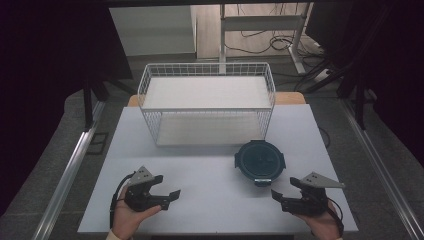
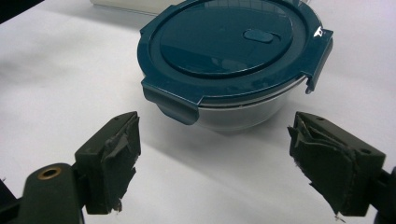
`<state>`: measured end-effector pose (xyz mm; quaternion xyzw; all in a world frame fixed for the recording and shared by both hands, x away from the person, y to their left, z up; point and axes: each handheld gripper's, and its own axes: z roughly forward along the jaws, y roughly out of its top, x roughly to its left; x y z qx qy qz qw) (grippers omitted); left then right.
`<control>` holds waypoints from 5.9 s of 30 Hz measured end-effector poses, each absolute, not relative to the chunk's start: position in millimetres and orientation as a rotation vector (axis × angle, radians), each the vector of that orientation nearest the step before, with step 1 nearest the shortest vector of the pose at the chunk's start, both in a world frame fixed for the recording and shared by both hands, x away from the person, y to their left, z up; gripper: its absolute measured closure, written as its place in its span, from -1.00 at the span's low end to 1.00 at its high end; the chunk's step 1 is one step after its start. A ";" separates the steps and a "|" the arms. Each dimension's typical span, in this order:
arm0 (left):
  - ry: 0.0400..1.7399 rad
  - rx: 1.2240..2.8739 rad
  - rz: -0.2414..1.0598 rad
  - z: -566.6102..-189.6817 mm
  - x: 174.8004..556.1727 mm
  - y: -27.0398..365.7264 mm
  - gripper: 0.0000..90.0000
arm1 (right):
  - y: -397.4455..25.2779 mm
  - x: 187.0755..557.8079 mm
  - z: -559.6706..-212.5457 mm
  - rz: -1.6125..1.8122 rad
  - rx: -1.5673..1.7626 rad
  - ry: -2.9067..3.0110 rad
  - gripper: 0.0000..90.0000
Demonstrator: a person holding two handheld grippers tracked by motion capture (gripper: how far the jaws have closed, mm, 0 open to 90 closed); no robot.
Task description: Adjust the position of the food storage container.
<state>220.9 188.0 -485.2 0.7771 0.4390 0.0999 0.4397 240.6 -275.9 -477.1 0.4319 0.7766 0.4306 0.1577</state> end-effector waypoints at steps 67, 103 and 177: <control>1.100 1.968 0.230 -492.0 223.9 188.3 -0.64 | -259.3 408.0 -448.5 0.770 1.364 2.386 0.99; 1.116 1.966 0.217 -493.6 226.5 187.7 -0.64 | -219.1 375.6 -457.6 0.741 1.200 2.496 1.00; 1.132 1.963 0.234 -492.8 224.9 189.0 -0.63 | -198.7 282.1 -493.8 0.967 1.180 2.557 0.99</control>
